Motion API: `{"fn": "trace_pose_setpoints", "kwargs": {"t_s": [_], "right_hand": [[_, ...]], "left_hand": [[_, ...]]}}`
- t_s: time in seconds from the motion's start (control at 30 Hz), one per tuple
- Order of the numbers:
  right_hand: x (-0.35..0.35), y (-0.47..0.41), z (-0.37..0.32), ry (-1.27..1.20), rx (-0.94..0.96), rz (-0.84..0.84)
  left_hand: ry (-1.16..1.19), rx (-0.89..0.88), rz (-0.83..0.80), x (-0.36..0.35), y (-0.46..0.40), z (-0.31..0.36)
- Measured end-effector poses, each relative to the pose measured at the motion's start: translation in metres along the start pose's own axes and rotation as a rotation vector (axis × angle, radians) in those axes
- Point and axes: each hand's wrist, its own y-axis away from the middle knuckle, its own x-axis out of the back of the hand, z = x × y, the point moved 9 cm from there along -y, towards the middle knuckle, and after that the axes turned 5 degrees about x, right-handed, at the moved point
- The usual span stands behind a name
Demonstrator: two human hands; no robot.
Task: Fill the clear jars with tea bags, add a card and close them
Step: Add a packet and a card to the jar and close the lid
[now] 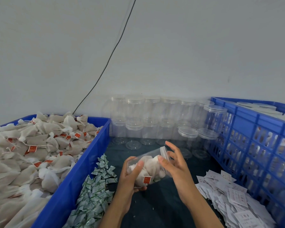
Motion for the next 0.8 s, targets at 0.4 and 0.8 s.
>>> {"fn": "trace_pose_setpoints", "kwargs": {"t_s": [0.4,0.8], "right_hand": [[0.004,-0.009,-0.005,-0.190,-0.132,-0.013],[0.025,-0.024,-0.095,-0.208,-0.005,0.036]], "left_hand": [[-0.068,-0.131,0.083,-0.006,-0.004,0.016],[0.399,0.392,-0.209,-0.084,0.006,0.039]]}}
